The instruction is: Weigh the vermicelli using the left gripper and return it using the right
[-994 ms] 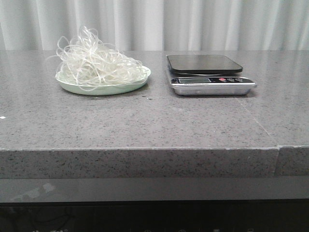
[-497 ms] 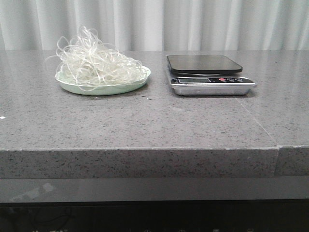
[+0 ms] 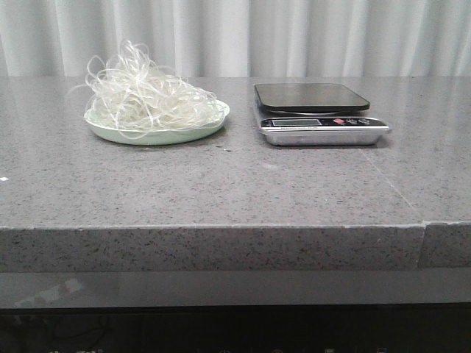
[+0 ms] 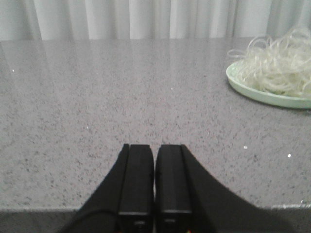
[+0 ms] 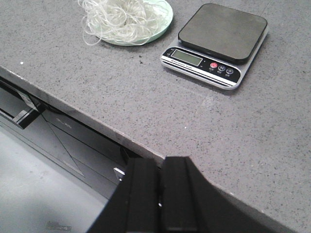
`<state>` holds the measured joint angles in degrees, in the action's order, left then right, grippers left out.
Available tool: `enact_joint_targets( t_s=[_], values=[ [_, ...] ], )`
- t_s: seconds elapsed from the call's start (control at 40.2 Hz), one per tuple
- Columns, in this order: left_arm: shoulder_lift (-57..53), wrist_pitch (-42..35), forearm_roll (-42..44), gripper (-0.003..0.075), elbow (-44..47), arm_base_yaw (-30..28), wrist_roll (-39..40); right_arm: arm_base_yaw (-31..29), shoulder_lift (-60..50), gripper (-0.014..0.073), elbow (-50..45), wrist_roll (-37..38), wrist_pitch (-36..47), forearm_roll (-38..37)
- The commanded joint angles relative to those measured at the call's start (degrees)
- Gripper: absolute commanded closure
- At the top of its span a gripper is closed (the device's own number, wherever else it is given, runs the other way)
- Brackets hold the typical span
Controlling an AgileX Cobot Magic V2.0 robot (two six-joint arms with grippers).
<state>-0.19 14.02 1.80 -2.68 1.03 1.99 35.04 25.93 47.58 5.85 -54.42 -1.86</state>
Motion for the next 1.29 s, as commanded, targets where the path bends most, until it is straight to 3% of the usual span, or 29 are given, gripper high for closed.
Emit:
enact_joint_targets(
  t_s=[0.0, 0.348, 1.268],
  values=[
    [-1.5, -9.4, -1.1, 0.0564, 1.5, -0.1, 0.4, -0.3, 0.3, 0.0430, 1.2, 0.2, 3.7, -0.7],
    [-1.5, -16.8, -2.3, 0.0564, 5.1, 0.4, 0.4, -0.3, 0.3, 0.0430, 1.2, 0.2, 3.7, -0.7],
    [-1.4, -16.8, -2.3, 0.0564, 5.1, 0.4, 0.4, -0.3, 0.3, 0.0430, 1.2, 0.2, 3.7, -0.7]
  ],
)
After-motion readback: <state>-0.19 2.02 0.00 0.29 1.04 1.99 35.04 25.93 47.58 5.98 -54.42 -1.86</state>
